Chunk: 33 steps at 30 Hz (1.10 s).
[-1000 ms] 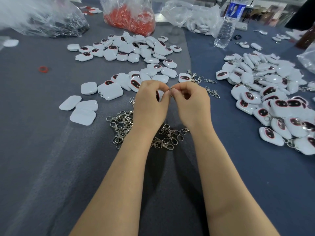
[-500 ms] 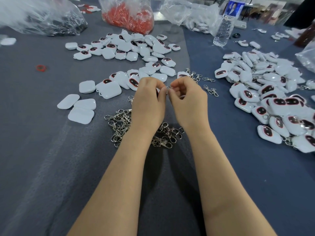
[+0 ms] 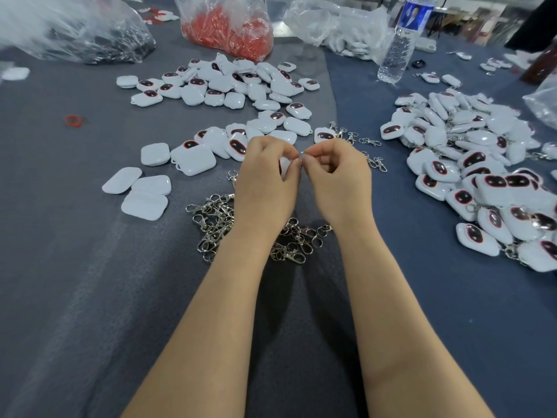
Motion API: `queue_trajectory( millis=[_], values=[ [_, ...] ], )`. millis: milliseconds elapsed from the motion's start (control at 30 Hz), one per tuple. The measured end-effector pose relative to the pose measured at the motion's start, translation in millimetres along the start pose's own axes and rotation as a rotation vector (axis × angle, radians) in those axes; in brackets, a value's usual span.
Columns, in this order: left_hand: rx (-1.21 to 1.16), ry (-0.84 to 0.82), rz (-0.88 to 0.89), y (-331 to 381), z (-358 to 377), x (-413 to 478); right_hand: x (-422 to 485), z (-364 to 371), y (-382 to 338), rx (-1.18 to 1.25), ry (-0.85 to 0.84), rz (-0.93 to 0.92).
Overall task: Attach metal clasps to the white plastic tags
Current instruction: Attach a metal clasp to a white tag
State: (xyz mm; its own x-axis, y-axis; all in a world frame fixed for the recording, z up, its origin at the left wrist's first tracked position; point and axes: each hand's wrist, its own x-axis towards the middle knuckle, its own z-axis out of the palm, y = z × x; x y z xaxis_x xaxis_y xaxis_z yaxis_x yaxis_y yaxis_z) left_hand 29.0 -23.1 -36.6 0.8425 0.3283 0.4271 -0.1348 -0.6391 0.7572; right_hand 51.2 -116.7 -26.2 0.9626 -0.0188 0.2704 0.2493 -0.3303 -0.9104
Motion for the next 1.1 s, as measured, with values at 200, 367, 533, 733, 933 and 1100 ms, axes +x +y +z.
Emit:
queue_trajectory(
  millis=[200, 367, 533, 733, 933, 1100],
  values=[
    [0.004, 0.009, -0.019, -2.0, 0.1, 0.0, -3.6, 0.2, -1.2, 0.024, -0.012, -0.06],
    [-0.004, 0.014, -0.013, -1.7, 0.7, 0.2, -6.5, 3.0, -1.5, -0.005, 0.003, -0.143],
    [0.006, 0.016, -0.012, -2.0, 1.0, 0.1, -6.6, 4.2, -0.6, -0.018, 0.026, -0.165],
    [0.001, 0.022, 0.007, -1.5, 1.3, 0.7, -5.4, 3.7, -0.2, 0.019, 0.032, -0.143],
    [0.011, 0.016, 0.01, -2.9, 0.5, 1.2, -4.3, 4.0, 0.3, -0.011, 0.007, -0.144],
    [0.03, 0.004, 0.018, -4.0, -3.0, 2.7, -4.4, 3.5, 2.1, -0.024, -0.051, -0.149]
  ],
)
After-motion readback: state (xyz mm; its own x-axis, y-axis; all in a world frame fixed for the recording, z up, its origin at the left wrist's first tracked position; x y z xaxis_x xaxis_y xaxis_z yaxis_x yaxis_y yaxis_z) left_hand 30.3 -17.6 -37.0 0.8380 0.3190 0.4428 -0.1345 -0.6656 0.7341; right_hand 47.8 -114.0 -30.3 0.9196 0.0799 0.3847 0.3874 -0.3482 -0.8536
